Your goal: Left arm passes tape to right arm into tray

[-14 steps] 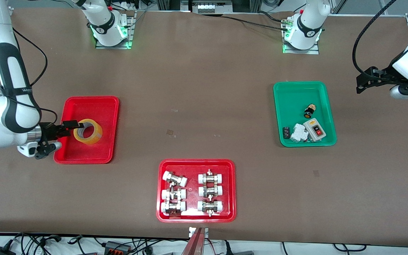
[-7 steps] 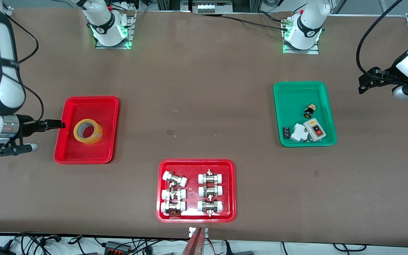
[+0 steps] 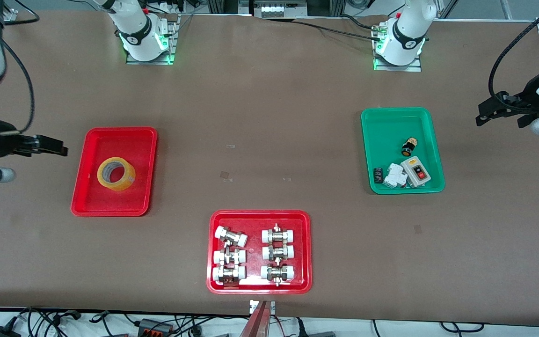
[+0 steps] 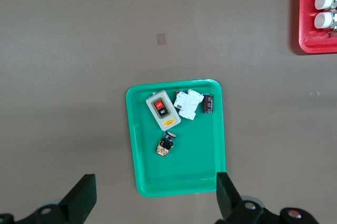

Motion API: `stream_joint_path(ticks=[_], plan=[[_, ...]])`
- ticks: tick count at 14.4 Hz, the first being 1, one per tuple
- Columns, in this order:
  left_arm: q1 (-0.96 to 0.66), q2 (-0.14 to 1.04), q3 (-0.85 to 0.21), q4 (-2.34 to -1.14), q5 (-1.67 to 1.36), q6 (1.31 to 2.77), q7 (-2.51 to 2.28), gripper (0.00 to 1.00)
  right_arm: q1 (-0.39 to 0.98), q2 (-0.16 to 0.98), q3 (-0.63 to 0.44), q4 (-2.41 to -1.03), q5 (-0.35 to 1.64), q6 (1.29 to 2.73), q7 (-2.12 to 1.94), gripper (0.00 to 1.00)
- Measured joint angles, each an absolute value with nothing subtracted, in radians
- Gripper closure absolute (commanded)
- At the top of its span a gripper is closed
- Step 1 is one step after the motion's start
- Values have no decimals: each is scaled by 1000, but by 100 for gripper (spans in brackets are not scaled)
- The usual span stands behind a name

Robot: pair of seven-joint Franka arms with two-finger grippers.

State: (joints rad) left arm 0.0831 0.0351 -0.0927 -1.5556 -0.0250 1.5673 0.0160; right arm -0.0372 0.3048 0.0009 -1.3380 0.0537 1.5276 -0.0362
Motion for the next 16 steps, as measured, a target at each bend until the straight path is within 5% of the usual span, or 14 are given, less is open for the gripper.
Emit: stream_joint_path(ticks=[4,8,16], plan=[[83,35,-93,-1552,-25,1561,16,0,-46,305,-13,-1270,-5,1520,-45,0],[83,35,-94,-1552,-25,1561,17,0,-43,301,-10,-1274,-33,1660,-45,0],[83,37,-94,-1552,-25,1565,22,0,-41,115,-10,-1528,-35,1763,-45,0]])
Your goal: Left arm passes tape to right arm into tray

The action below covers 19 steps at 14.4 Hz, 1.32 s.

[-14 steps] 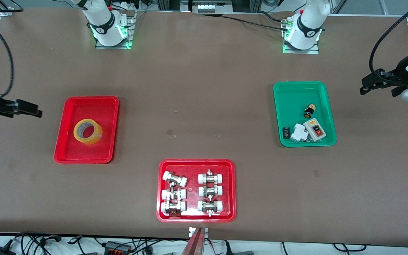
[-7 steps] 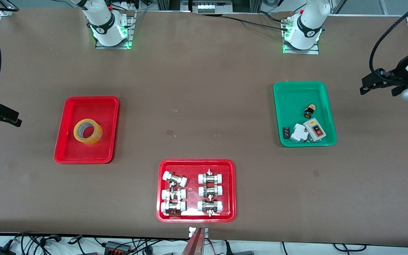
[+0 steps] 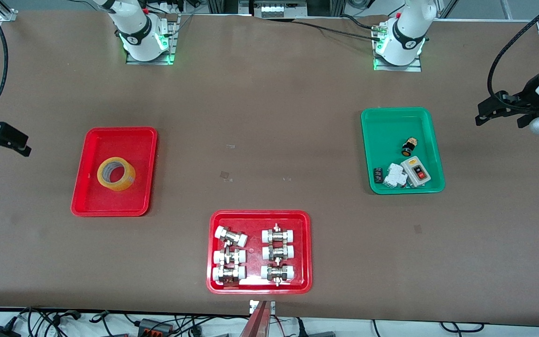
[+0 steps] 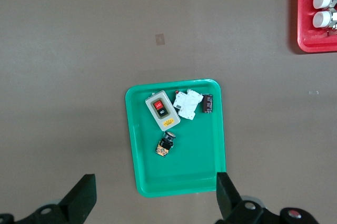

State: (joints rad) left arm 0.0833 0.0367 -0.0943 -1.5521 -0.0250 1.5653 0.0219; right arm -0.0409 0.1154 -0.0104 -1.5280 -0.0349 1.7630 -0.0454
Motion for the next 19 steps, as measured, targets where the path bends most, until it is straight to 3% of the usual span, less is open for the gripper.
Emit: stream_joint_path(ticks=[6,19], plan=[[83,37,-94,-1552,-25,1565,22,0,-42,-29,-12,-1759,-35,1867,-45,0],[82,37,-98,-1552,-25,1565,23,0,-42,-47,-9,-1770,-17,1814,-45,0]])
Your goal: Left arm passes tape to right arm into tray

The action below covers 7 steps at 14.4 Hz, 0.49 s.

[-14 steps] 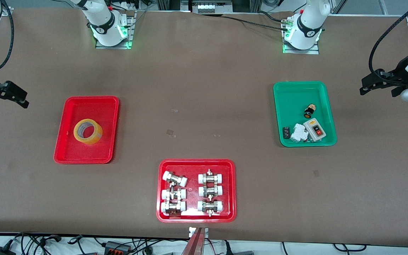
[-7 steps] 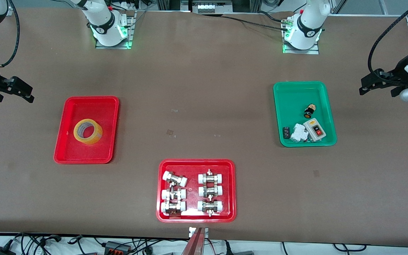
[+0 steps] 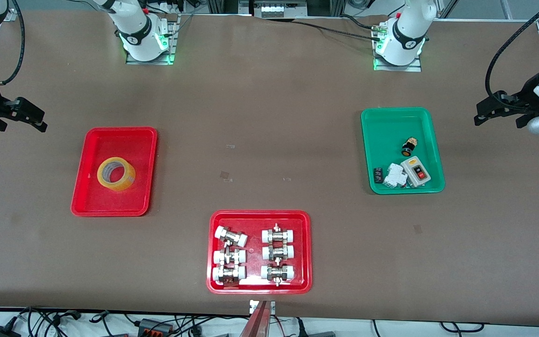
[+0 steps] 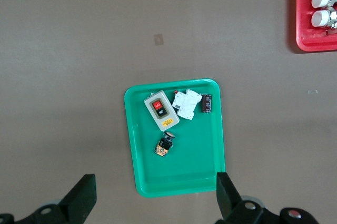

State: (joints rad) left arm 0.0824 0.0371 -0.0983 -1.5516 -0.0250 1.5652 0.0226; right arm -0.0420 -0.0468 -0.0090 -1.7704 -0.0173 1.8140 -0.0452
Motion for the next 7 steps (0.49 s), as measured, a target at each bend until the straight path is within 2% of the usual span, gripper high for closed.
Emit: stream_joint_path(ticks=[7], plan=[[82,37,-99,-1552,-25,1565,23,0,-35,-47,-9,-1770,-11,1809,-44,0]])
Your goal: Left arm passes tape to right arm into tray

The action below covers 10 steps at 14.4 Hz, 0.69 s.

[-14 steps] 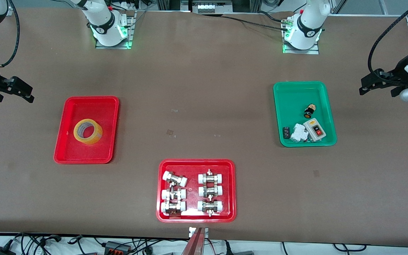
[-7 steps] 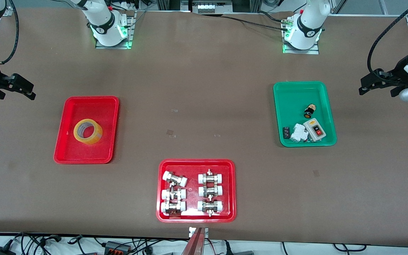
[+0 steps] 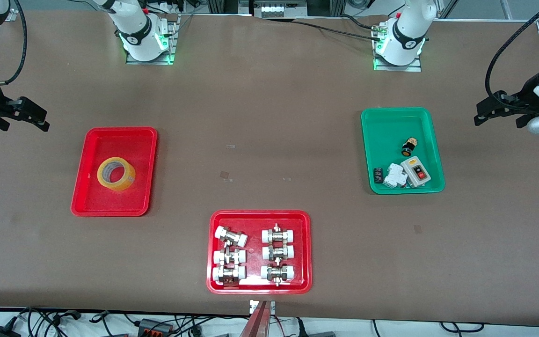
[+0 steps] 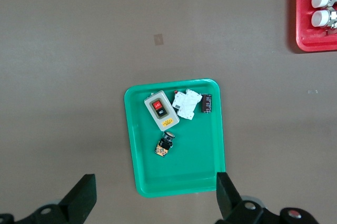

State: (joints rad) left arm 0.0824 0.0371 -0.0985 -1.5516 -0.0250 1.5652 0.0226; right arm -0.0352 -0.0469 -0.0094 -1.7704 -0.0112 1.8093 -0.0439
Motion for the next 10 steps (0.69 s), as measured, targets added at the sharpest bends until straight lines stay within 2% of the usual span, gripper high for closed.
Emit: stream_joint_path(ticks=[10], plan=[[82,37,-99,-1552,-25,1565,23,0,-33,-49,-24,-1770,27,1783,-42,0]])
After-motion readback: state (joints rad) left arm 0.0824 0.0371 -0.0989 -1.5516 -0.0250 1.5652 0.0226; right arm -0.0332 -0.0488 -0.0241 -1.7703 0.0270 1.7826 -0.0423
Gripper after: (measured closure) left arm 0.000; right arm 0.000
